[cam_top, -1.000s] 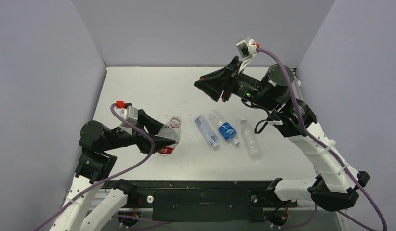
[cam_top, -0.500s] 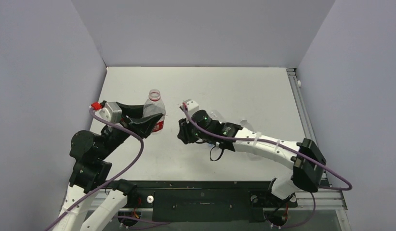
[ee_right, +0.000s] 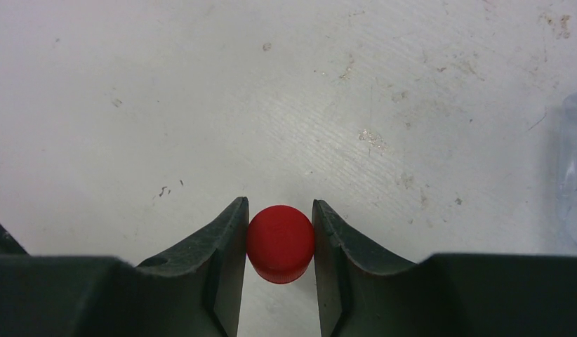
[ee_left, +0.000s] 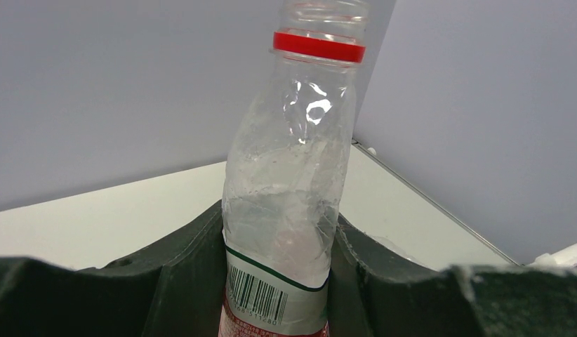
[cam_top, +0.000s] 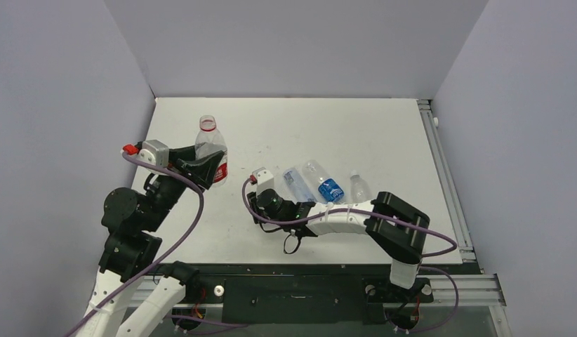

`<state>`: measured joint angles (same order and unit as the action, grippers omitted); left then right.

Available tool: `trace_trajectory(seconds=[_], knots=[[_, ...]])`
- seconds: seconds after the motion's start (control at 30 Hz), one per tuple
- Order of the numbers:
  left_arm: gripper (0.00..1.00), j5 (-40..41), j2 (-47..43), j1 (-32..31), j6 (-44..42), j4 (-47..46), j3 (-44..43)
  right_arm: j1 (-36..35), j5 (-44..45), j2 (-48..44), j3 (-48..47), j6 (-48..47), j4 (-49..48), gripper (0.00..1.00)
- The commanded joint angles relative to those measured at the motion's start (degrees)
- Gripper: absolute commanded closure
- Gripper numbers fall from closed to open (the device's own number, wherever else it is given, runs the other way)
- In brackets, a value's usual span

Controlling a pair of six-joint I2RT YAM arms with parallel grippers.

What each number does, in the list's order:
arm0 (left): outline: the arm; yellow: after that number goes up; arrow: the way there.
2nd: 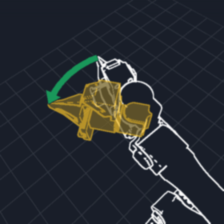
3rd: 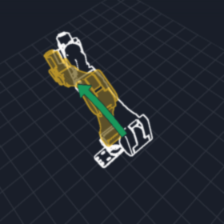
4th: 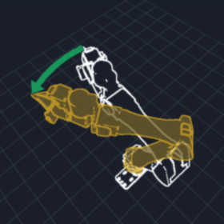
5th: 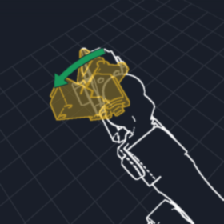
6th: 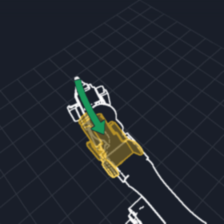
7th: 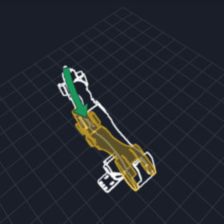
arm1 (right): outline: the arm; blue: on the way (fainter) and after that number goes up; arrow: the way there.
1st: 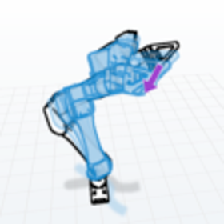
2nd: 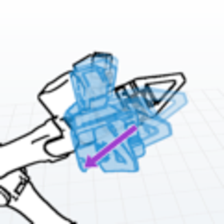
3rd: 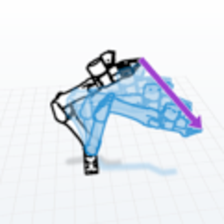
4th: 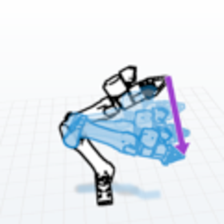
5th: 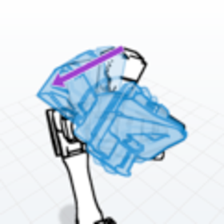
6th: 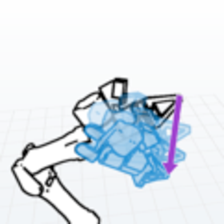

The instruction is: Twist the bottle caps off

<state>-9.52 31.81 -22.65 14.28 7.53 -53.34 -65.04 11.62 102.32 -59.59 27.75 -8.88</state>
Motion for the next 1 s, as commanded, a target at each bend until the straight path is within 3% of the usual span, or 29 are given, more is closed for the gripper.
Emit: trace_trajectory(seconds=[0.0, 0.13, 0.2, 0.23, 0.3, 0.37, 0.57, 0.77, 0.97], knots=[[0.79, 1.7, 0.5, 0.4, -0.6, -0.4, -3.4, -1.5, 4.5, 4.4, -0.6, 0.7, -6.6, 0.92], [0.79, 1.6, 0.8, 0.5, -0.4, -0.4, -3.5, -2.8, 4.4, 6.8, -1.1, 0.7, -6.3, 0.77], [0.79, 0.9, 0.9, 0.6, -0.1, -0.7, -3.3, -3.2, 3.7, 7.0, -0.9, 0.9, -6.1, 0.63], [0.78, 0.7, 1.0, 0.6, 0.1, -0.8, -3.2, -3.2, 3.1, 6.9, -0.6, 0.9, -6.0, 0.5], [0.78, -0.1, 1.3, 0.6, 0.3, -1.1, -2.9, -3.2, 2.6, 5.8, -0.3, 0.8, -5.3, 0.34], [0.76, -0.9, 1.4, 0.7, 0.2, -1.2, -2.6, -3.1, 2.2, 3.5, 0.4, 0.6, -4.6, 0.23], [0.75, -3.2, 1.4, 0.8, -0.4, -1.7, -1.9, -1.0, 0.1, -9.4, 1.6, -1.6, 1.0, 0.19], [0.75, -11.1, 1.1, 0.8, -2.3, -2.0, -0.6, 8.5, -10.2, -30.0, 1.3, -1.0, 4.9, 0.17], [0.72, -23.6, 0.9, 0.8, -4.2, -0.4, 1.8, 12.4, -21.7, -35.6, -12.8, -3.0, 13.5, 0.14]])
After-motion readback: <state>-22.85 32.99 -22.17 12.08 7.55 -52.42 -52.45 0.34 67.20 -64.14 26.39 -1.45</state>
